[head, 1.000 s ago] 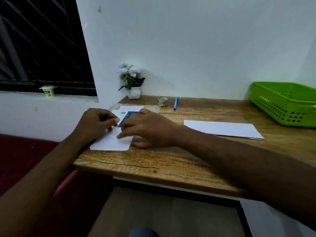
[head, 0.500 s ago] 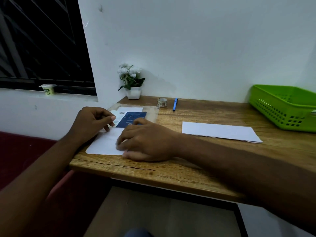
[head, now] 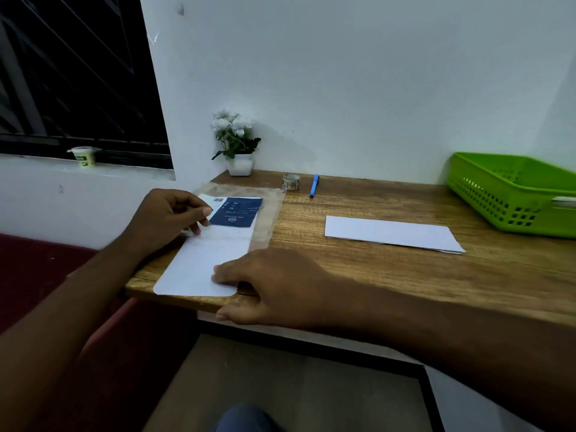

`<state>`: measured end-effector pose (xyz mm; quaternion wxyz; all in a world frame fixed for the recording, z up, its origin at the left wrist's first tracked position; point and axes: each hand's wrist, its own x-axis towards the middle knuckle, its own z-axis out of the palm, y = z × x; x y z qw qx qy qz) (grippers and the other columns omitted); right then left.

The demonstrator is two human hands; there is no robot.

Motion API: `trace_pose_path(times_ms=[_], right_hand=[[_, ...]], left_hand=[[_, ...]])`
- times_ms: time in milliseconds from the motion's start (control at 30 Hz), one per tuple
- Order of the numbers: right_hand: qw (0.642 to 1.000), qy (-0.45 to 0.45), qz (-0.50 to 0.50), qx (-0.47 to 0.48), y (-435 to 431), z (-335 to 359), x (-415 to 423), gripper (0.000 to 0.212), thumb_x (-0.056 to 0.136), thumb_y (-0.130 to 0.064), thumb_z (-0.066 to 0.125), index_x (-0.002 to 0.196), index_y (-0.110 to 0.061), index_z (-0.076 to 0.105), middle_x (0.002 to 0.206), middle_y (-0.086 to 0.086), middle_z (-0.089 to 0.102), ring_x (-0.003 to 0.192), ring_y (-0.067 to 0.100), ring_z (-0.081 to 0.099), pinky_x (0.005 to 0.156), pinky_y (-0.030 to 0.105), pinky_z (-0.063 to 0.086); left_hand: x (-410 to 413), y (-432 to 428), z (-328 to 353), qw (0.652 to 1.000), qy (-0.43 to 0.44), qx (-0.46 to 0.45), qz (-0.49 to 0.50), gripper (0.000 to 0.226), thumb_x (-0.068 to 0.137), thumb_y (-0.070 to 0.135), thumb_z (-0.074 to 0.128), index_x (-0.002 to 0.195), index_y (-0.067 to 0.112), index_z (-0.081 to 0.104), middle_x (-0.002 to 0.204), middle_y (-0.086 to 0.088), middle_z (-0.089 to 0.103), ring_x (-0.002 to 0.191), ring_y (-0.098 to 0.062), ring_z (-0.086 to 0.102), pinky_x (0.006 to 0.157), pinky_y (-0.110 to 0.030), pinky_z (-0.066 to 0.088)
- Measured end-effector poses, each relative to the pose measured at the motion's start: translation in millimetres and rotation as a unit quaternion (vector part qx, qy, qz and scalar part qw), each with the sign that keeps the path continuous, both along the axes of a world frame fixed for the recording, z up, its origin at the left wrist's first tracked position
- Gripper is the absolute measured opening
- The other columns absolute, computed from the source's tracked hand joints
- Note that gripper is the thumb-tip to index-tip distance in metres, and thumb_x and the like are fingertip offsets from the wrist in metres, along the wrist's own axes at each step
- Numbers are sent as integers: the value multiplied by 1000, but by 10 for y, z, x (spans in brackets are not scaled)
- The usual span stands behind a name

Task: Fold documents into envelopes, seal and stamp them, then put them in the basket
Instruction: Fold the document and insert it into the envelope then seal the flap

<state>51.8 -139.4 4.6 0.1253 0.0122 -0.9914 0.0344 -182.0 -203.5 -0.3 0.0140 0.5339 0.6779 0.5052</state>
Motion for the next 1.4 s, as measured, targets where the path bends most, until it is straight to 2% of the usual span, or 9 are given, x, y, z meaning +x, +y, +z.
trace_pose_path(times_ms=[200, 367, 467, 533, 633, 700, 833, 1167, 1400], right_hand=[[984, 169, 37, -41, -111, -46, 131, 19, 88, -23, 65, 104, -20, 74, 91, -4, 76, 76, 12, 68, 62, 35, 55], [918, 307, 22, -251, 29, 257, 279, 16, 81, -3, 73, 95, -10, 73, 87, -7, 72, 69, 5, 66, 62, 21, 56], [852, 385, -11, -354, 127, 482, 385, 16, 79, -1, 75, 91, -12, 72, 85, -5, 73, 61, 12, 69, 56, 26, 58], [813, 416, -20, -408, 202, 624, 476, 13, 82, -3, 74, 92, -11, 71, 90, 2, 75, 65, 22, 73, 55, 34, 60], [769, 443, -28, -460, 321, 755, 603, 11, 85, -3, 72, 95, -7, 69, 91, 8, 75, 69, 23, 73, 56, 33, 58], [750, 450, -41, -483, 413, 789, 671, 12, 86, -3, 71, 97, -4, 68, 90, 11, 74, 73, 24, 72, 58, 33, 57], [724, 461, -74, -508, 620, 781, 794, 11, 88, -5, 69, 98, -7, 67, 89, 9, 74, 73, 21, 71, 60, 34, 57], [703, 441, -164, -533, 1103, 679, 1039, 22, 95, -7, 53, 83, -14, 71, 74, 0, 72, 64, 24, 70, 57, 31, 58], [721, 211, -133, -647, 1557, 541, 1194, 32, 98, -7, 39, 111, -3, 68, 100, 15, 68, 76, 26, 67, 66, 35, 59]], left_hand=[[145, -49, 33, 999, 12, 24, -44, 10, 88, 11, 63, 87, 6, 72, 76, -2, 73, 59, -15, 67, 62, -19, 54], [272, -99, 136, 968, -198, 84, -126, 69, 91, 55, 35, 81, -5, 66, 79, -21, 69, 70, -19, 69, 78, -32, 52], [443, -70, 153, 962, -205, 122, -130, 72, 87, 56, 19, 50, 22, 71, 57, 9, 67, 59, 2, 62, 67, -13, 47], [558, -24, 174, 962, -163, 128, -177, 61, 80, 64, 27, 56, 33, 74, 59, 16, 67, 61, 3, 62, 61, -11, 47], [607, 56, 233, 965, -101, 171, -171, 56, 73, 70, 60, 71, 17, 75, 66, 8, 66, 64, -6, 58, 58, -21, 44], [695, 138, 303, 971, -52, 190, -137, 40, 81, 46, 69, 69, 8, 68, 64, 9, 62, 63, -6, 54, 56, -21, 40], [855, 269, 494, 969, 3, 210, -134, 3, 83, 19, 70, 83, 22, 69, 74, 19, 70, 70, 0, 62, 60, -17, 47], [981, 567, 976, 979, 134, 116, -98, 10, 78, 29, 77, 87, 30, 71, 80, 24, 70, 74, -4, 66, 64, -20, 49], [927, 936, 1081, 959, 250, 5, -132, 37, 70, 61, 66, 87, 29, 72, 82, -1, 72, 74, -20, 65, 66, -36, 47]])
